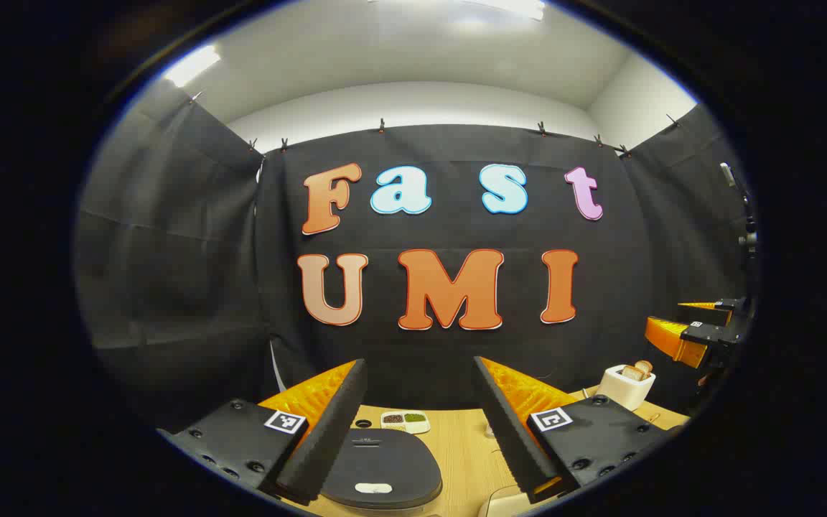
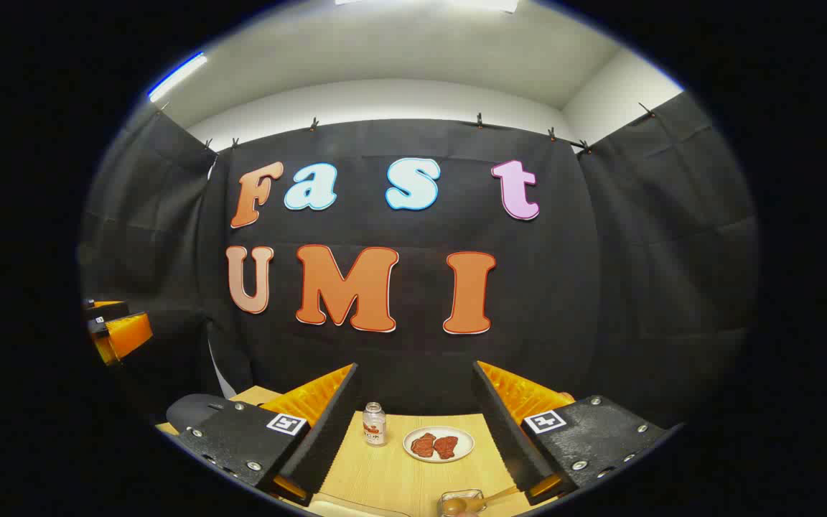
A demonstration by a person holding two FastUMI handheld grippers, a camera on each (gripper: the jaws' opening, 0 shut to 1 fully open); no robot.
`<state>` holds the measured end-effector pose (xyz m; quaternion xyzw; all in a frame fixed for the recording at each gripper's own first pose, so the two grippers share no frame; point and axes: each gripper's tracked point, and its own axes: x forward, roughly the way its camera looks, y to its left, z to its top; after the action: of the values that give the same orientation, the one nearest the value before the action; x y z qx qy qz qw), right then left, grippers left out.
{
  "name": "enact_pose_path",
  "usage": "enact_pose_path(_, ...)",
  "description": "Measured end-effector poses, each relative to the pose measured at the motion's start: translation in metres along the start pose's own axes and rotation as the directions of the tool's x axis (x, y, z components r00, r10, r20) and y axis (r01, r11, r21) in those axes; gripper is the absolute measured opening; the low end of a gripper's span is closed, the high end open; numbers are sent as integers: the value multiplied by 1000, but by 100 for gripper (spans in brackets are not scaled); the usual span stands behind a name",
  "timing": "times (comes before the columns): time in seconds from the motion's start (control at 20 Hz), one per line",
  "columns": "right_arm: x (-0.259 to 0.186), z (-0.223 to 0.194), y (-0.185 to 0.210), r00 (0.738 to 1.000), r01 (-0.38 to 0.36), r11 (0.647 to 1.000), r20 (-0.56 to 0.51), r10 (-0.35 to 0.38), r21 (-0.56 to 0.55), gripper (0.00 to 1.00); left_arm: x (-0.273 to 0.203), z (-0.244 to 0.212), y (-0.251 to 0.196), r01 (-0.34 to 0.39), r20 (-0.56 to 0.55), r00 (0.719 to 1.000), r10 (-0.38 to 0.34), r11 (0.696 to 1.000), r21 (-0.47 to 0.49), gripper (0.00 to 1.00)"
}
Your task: Close the left gripper, press the button to open the rice cooker; take a wooden spoon from the chopstick holder with the right hand, scoop a spoonful of rice and pour it into the rice cooker, then put the wooden spoon back into the chopstick holder.
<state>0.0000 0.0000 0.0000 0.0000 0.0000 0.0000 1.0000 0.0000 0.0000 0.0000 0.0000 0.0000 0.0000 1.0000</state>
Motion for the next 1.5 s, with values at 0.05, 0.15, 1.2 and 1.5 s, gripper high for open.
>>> enact_pose_path(0.05, 2, 4, -3, 1000, 0, 1000, 7, 0, 0, 96, 0, 3, -3, 0, 7, 1000, 0, 1000, 2, 94)
enact_pose_path(0.15, 6, 7, -5, 1000, -3, 1000, 16, 3, 12, 96, 1, 7, -5, -6, 21, 1000, 6, 1000, 8, 94)
enact_pose_path(1.2, 4, -13, -34, 1000, 27, 1000, 4, -27, -16, 95, 13, 6, -18, -13, 5, 1000, 13, 999, 43, 94)
enact_pose_path(1.5, 2, -15, -47, 999, 43, 999, 3, -43, -7, 96, 17, 8, -8, -63, 3, 998, 63, 994, 84, 94)
